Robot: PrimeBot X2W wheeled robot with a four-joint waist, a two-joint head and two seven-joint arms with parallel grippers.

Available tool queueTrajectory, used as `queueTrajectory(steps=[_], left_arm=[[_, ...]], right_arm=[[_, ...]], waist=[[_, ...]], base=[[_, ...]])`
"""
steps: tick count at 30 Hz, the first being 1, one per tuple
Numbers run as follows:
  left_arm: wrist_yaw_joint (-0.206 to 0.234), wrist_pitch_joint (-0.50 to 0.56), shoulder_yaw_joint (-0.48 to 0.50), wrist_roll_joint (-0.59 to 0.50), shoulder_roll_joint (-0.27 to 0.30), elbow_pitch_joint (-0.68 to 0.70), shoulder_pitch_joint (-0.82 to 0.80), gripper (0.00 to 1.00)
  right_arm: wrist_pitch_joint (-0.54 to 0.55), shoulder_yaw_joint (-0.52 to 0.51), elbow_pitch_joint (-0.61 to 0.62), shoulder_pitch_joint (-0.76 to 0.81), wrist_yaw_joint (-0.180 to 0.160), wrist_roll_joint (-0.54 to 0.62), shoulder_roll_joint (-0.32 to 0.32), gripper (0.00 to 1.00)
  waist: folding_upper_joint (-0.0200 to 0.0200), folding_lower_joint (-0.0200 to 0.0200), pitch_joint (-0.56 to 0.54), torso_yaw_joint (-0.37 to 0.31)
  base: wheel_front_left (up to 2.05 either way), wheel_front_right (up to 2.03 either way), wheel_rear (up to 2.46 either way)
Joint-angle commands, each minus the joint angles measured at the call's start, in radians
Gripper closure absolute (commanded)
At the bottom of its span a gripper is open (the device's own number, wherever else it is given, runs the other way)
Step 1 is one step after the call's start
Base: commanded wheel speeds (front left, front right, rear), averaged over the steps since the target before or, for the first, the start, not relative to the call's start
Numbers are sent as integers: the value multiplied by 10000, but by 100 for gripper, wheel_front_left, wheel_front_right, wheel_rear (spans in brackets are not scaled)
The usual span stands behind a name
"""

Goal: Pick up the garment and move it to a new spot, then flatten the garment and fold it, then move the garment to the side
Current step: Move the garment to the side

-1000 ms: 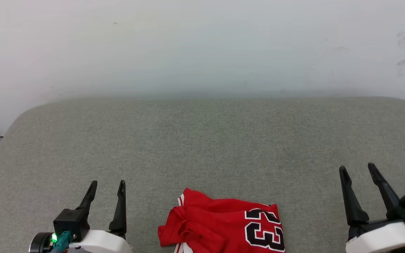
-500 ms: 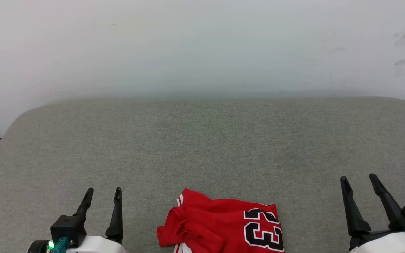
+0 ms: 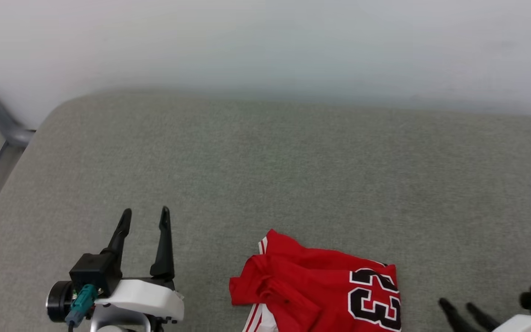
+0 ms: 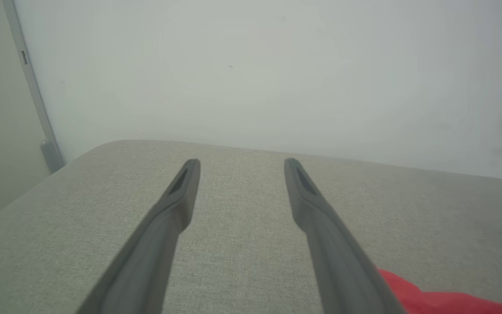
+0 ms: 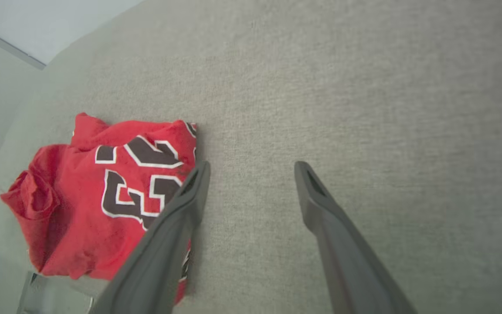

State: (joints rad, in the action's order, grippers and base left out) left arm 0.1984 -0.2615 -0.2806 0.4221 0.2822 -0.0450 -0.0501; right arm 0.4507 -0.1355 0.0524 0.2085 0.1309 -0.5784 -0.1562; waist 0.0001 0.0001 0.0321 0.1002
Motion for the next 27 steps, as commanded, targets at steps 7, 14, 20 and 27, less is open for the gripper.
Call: queueTrajectory(steps=[7, 14, 20, 27], left_arm=[[-412, -47, 48, -305, -536, -72, -560, 0], [-795, -47, 227, -577, -978, -265, -932, 0], [-1174, -47, 592, -882, -1325, -465, -1087, 0], [-1416, -47, 889, -1118, -1477, -716, -857, 0]], right_arm=[[1199, 1197, -329, -605, -6, -1057, -388, 0], [1640, 2184, -1655, -1189, -12, -1608, -567, 0], [2146, 3033, -2650, -1283, -29, -2239, -444, 100], [1587, 3043, -2247, -1827, -16, -2118, -795, 100]], waist=[[-1, -1, 985, 684], [-1, -1, 1581, 930], [-1, -1, 1840, 923], [-1, -1, 1366, 636]], base=[[0, 0, 0], [0, 0, 0], [0, 0, 0], [0, 0, 0]])
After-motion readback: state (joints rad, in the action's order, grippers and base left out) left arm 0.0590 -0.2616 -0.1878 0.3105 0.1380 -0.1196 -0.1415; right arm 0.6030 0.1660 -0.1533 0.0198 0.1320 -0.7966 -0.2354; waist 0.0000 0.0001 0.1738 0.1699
